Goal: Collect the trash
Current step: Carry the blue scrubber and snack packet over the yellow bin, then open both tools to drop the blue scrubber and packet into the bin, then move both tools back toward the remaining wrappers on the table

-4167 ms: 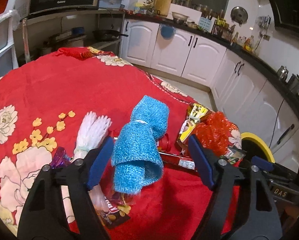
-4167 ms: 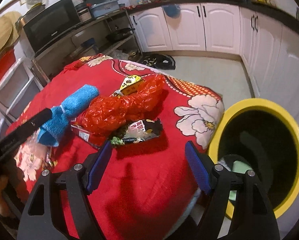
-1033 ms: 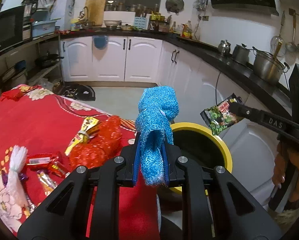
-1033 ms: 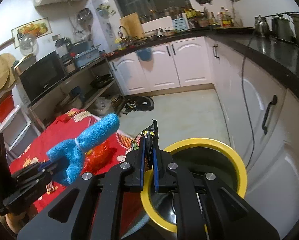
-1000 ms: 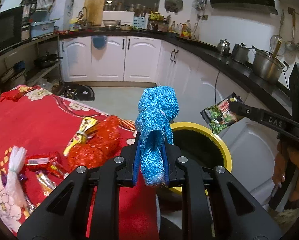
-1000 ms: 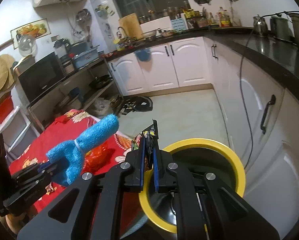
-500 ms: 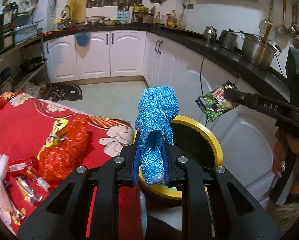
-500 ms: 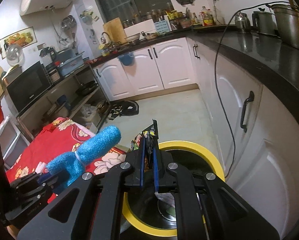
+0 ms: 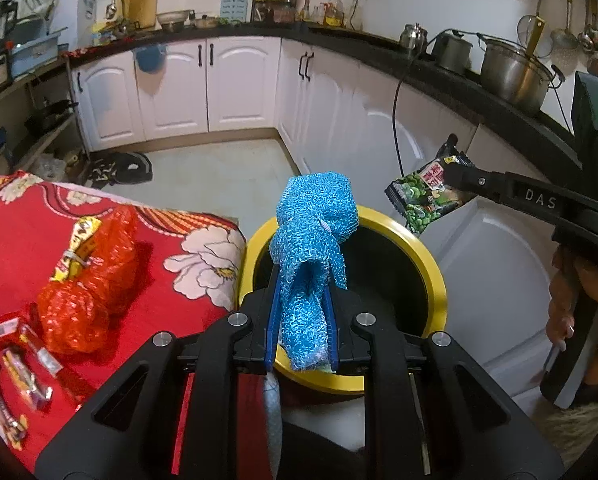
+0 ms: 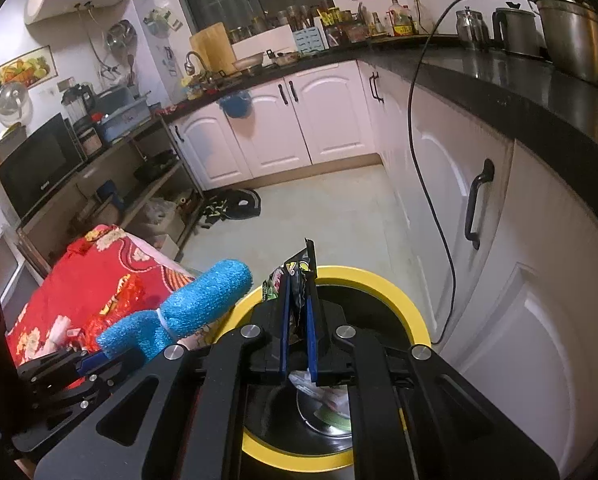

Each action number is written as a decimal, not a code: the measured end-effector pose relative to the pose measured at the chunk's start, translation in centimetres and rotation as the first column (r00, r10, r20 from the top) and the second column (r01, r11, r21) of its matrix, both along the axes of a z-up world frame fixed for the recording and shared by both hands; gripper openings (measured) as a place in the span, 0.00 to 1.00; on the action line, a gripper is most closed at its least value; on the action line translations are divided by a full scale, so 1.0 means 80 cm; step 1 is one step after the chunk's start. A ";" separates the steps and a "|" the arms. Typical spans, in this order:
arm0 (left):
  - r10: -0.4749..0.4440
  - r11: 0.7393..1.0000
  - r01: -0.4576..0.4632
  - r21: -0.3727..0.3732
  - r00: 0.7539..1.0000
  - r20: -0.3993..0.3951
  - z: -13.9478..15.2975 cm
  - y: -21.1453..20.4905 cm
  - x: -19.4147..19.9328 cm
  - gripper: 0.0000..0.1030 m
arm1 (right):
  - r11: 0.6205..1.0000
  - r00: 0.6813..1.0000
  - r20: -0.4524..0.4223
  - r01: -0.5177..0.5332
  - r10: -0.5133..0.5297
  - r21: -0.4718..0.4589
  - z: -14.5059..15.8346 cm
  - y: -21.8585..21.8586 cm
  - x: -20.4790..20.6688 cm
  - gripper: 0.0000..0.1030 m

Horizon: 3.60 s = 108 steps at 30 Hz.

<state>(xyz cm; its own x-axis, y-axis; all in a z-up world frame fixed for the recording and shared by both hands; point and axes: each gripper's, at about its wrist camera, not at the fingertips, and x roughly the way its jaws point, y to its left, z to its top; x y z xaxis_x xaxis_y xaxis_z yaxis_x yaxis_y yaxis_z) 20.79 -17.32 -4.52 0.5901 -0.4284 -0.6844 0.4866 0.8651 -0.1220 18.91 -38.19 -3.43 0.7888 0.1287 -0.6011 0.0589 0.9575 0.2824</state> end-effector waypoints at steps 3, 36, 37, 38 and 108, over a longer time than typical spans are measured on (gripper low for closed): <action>-0.010 1.000 0.010 0.008 1.000 -0.018 -0.009 -0.007 0.003 0.13 | 1.000 1.000 -0.020 0.002 -0.002 -0.002 -0.009 -0.001 0.004 0.07; 0.043 0.999 -0.039 0.038 0.990 -0.134 -0.065 -0.009 0.028 0.53 | 0.995 0.984 -0.157 0.094 -0.087 0.041 -0.074 -0.034 0.024 0.45; 0.057 0.998 -0.053 0.034 0.990 -0.132 -0.063 -0.005 0.028 0.56 | 0.994 0.984 -0.156 0.096 -0.088 0.042 -0.073 -0.034 0.024 0.47; 0.066 0.998 -0.062 0.033 0.989 -0.129 -0.060 -0.002 0.029 0.64 | 0.994 0.984 -0.155 0.096 -0.088 0.043 -0.072 -0.034 0.024 0.48; 0.560 0.825 -0.548 -0.138 0.825 0.077 0.057 0.304 -0.055 0.90 | 0.922 0.924 -0.019 -0.382 0.381 -0.067 0.022 0.250 -0.020 0.66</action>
